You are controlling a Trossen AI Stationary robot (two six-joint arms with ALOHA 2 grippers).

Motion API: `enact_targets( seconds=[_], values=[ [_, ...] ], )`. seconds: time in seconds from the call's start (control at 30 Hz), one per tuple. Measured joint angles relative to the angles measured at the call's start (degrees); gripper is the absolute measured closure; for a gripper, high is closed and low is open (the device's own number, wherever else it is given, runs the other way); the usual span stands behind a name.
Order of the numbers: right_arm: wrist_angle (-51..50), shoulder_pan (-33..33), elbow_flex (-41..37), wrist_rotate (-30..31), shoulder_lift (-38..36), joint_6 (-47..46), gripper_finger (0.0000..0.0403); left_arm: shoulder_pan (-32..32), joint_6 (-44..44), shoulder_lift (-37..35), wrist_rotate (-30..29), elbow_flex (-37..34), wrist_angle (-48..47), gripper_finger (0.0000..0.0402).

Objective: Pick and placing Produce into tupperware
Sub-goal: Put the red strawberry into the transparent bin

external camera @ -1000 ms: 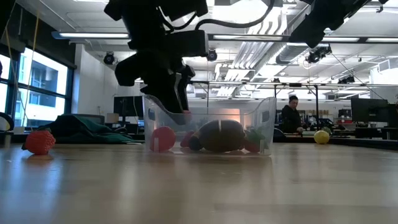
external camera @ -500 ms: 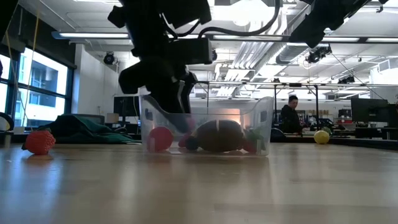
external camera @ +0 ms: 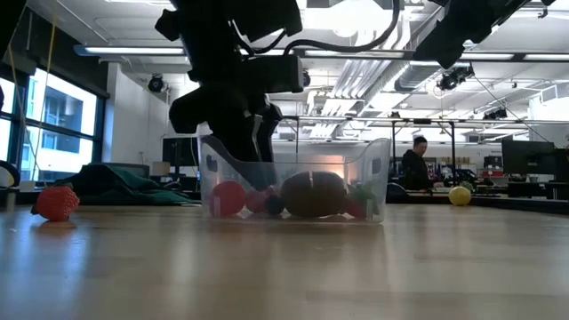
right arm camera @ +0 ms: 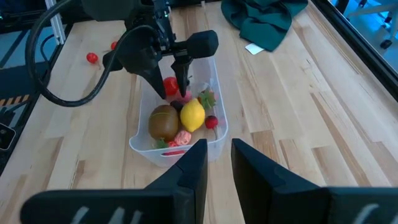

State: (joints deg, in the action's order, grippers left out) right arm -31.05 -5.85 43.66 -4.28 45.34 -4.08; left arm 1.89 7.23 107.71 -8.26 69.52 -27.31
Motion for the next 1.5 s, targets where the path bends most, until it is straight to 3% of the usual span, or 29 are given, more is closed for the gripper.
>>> enact_targets(
  seconds=[0.27,0.57,0.73,0.83,0.97,1.27,1.37,1.5],
  values=[
    [0.0,0.0,0.0,0.01,0.0,0.0,0.034,0.01,1.57,-0.19,0.26,10.51,-11.15,0.0248],
    [0.0,0.0,0.0,-0.01,0.02,0.0,0.034,-0.81,3.94,-0.83,0.41,29.0,-36.86,0.026],
    [0.0,0.0,0.0,-0.01,0.0,0.0,0.034,-0.75,4.95,-5.88,1.13,30.0,-42.77,0.0272],
    [0.0,0.0,0.0,0.01,0.0,0.0,0.034,-0.75,4.11,-10.15,0.25,27.01,-44.36,0.028],
    [0.0,0.0,0.0,-0.01,0.01,0.0,0.034,-0.74,2.42,-17.78,0.35,17.92,-42.43,0.0291],
    [0.0,0.0,0.0,-0.01,0.0,0.0,0.034,2.0,0.0,-38.17,7.44,-17.85,-22.59,0.0296],
    [0.0,0.0,0.0,-0.01,0.02,0.0,0.034,3.61,0.13,-40.68,11.15,-25.1,-18.56,0.0296],
    [0.03,0.0,0.0,0.0,0.01,0.0,0.034,4.7,1.35,-40.77,12.66,-29.09,-17.71,0.0296]
  ],
)
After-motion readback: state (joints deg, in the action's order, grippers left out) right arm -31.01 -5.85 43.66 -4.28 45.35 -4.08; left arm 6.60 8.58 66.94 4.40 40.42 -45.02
